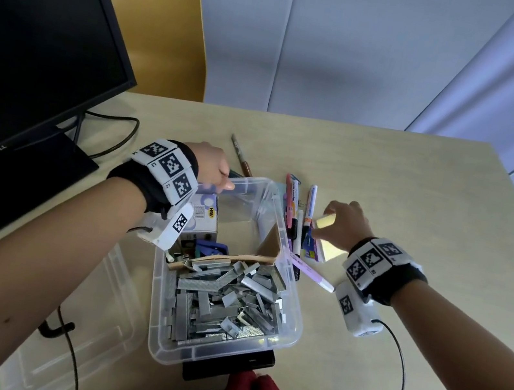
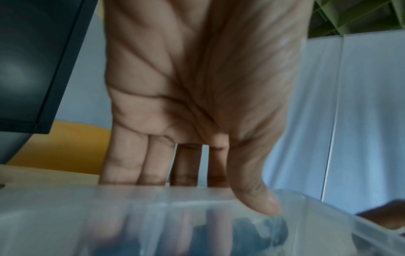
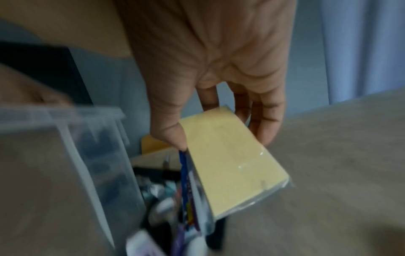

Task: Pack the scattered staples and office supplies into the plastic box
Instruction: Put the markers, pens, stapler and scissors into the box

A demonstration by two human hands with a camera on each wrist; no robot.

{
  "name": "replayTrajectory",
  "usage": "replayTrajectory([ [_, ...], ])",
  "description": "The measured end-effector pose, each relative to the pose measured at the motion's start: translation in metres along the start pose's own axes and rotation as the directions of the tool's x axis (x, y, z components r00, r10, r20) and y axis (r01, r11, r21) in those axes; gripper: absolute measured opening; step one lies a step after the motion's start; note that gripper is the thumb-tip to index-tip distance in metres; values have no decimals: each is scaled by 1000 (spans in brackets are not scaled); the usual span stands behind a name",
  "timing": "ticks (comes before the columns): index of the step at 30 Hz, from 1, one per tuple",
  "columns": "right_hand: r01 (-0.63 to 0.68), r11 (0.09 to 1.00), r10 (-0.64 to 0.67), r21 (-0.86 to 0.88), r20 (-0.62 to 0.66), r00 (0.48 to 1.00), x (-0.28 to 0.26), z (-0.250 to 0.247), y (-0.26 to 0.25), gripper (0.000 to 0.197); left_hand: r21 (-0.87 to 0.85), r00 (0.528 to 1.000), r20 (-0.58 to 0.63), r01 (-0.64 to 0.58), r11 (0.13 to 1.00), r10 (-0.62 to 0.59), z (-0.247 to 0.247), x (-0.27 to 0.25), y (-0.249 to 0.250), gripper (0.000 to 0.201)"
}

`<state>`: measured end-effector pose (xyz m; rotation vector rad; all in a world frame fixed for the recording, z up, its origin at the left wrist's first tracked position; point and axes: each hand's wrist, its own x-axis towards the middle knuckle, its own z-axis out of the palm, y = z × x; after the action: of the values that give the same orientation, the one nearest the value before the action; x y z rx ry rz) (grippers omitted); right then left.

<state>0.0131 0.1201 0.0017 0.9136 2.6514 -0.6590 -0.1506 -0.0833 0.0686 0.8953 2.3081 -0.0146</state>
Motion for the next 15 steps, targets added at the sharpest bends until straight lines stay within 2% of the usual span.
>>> replayTrajectory([
  [3, 106, 989, -93, 102, -132, 987, -9, -28, -22, 44, -31, 1000, 29, 3, 1000, -2, -2, 1, -3, 34],
  [5, 187, 971, -145, 152, -251, 957, -17, -50, -42, 33, -64, 999, 50, -1, 998, 4, -6, 0, -7, 35],
  [7, 271, 941, -202, 201, -308, 930, -27, -69, -65, 20, -73, 997, 77, -5, 997, 10, -10, -3, -11, 36],
  [9, 366, 907, -297, 209, -298, 907, -37, -82, -89, 16, -46, 994, 113, 11, 999, -6, -14, -6, -14, 39],
  [11, 449, 880, -401, 156, -261, 878, -43, -87, -110, 26, 21, 987, 157, 21, 1000, -24, -16, -8, -16, 44],
  [15, 482, 870, -484, -106, 3, 875, -44, -72, -139, 29, 166, 977, 194, 56, 984, -88, -11, -5, -23, 36],
])
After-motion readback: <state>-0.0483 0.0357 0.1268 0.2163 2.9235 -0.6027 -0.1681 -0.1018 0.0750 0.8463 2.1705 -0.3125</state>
